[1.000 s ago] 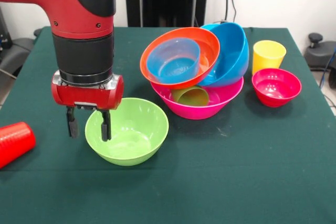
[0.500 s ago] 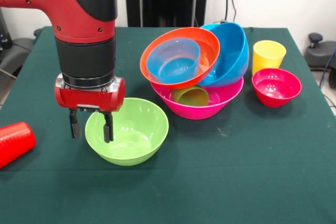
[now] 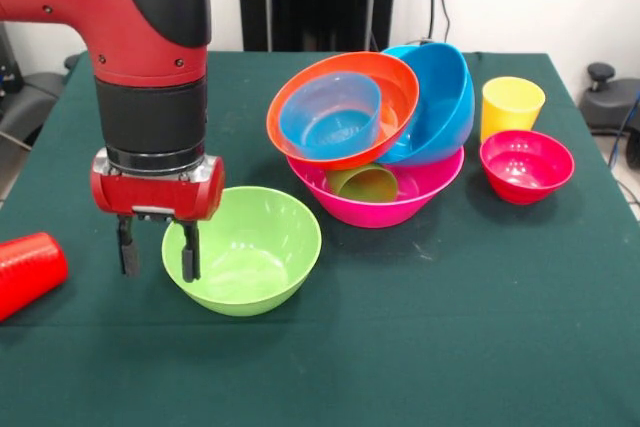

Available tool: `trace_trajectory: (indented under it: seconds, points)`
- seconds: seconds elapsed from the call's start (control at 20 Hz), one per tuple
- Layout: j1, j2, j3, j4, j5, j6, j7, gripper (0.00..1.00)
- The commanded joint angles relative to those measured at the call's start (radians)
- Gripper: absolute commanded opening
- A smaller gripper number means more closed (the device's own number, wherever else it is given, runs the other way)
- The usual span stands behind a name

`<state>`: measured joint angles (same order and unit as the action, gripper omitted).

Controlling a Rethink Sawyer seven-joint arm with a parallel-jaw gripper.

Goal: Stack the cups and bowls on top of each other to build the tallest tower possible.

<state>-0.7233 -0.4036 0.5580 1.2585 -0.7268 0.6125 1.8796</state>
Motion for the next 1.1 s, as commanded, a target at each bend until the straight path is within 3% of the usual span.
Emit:
trace_trajectory:
  seconds: [0.05, 0.35, 0.9, 0.95, 1.1]
  points:
    - [-0.003, 0.099, -0.046, 0.04, -0.109, -0.072, -0.163, 1.0]
    - [0.006, 0.142, -0.059, 0.018, -0.141, -0.121, -0.139, 1.0]
    - [0.034, 0.129, -0.104, 0.051, -0.158, -0.174, -0.077, 1.0]
    - [0.038, 0.129, -0.112, 0.051, -0.148, -0.176, -0.079, 0.0]
    - [0.039, 0.125, -0.108, 0.047, -0.121, -0.125, -0.091, 0.0]
